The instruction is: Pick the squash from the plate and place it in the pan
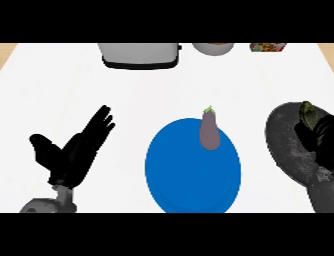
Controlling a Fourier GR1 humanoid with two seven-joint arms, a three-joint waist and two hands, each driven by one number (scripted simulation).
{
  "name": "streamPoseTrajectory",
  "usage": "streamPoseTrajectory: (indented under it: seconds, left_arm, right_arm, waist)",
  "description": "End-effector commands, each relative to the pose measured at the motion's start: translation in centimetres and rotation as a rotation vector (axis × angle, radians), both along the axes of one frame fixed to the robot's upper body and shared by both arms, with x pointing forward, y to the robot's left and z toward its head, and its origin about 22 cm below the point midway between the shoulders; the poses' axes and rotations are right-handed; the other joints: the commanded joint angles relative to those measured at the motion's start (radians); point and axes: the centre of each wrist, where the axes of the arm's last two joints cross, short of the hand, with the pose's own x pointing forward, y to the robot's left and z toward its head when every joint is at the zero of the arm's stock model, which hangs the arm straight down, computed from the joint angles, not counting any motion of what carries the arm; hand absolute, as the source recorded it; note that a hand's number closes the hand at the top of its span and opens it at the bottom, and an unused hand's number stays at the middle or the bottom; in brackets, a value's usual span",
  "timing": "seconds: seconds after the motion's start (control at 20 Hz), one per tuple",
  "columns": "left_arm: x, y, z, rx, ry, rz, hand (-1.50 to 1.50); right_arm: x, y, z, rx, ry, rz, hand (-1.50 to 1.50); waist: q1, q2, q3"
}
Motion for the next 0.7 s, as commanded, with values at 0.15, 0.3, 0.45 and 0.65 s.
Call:
streamPoseTrajectory:
  seconds: [0.15, 0.3, 0.45, 0.65]
  left_arm:
    - [0.8, -1.1, -1.3, 0.000, 0.003, -0.007, 0.00]
    - [1.1, 0.7, -0.5, 0.014, 0.008, -0.006, 0.00]
    - [0.4, -0.2, -1.0, 0.002, 0.003, -0.014, 0.00]
    - [0.2, -0.9, -0.3, 0.000, 0.001, -0.028, 0.00]
  right_arm:
    - [2.6, -5.7, -2.1, -0.007, -0.032, -0.039, 1.50]
    - [3.7, -7.2, -2.6, 0.008, -0.043, -0.043, 1.50]
    - [2.5, -9.9, -3.3, 0.124, 0.243, -0.139, -1.50]
    - [2.3, -10.2, -5.2, 0.180, 0.308, -0.078, -1.50]
  waist:
    - [0.000, 0.001, 0.000]
    - [0.007, 0.003, 0.001]
    - [0.019, 0.009, 0.000]
    - [0.019, 0.006, 0.002]
